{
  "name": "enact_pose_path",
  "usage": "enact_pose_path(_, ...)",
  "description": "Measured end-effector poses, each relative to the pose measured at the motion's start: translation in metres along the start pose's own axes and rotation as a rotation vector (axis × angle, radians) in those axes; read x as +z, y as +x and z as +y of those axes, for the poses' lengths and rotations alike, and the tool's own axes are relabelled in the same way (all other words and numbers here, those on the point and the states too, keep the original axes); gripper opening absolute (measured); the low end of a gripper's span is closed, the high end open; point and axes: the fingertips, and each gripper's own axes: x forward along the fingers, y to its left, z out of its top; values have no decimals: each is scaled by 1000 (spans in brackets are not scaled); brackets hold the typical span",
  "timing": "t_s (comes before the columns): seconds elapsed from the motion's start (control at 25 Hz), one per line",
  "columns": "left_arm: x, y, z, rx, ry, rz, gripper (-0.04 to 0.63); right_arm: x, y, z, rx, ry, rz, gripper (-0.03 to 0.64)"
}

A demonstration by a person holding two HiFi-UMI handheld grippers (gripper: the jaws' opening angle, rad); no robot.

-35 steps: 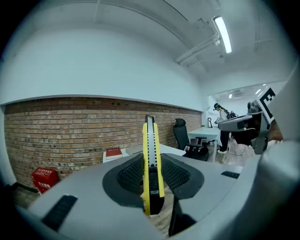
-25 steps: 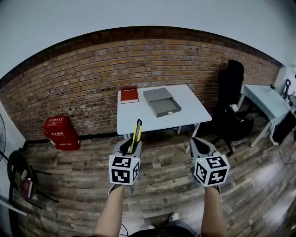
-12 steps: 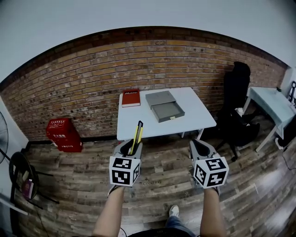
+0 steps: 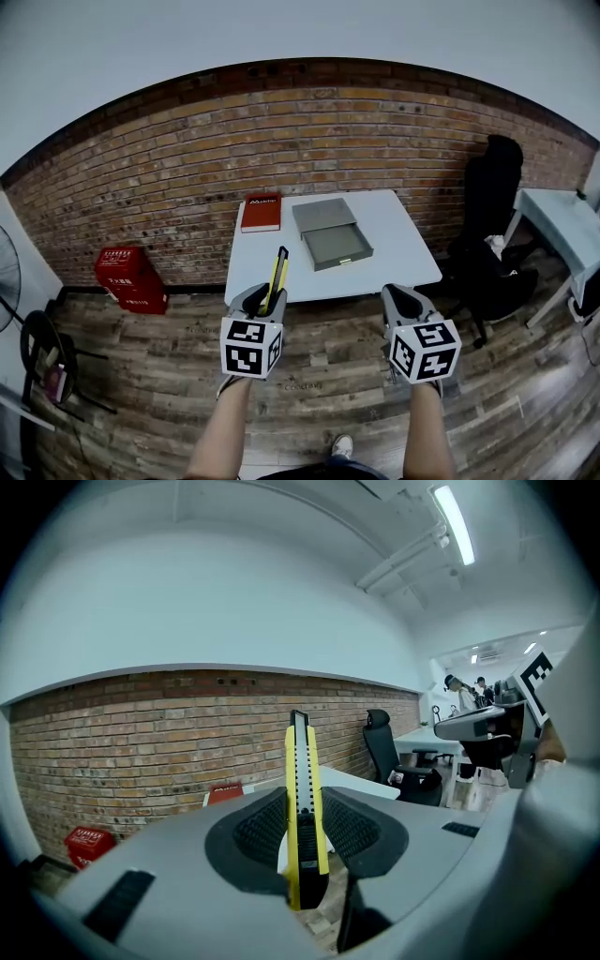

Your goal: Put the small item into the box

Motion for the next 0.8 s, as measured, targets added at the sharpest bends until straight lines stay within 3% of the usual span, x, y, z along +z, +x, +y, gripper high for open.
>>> enact_pose_path(0.8, 28, 101, -25, 86, -4, 27, 129, 8, 71, -98, 101, 21, -8, 20)
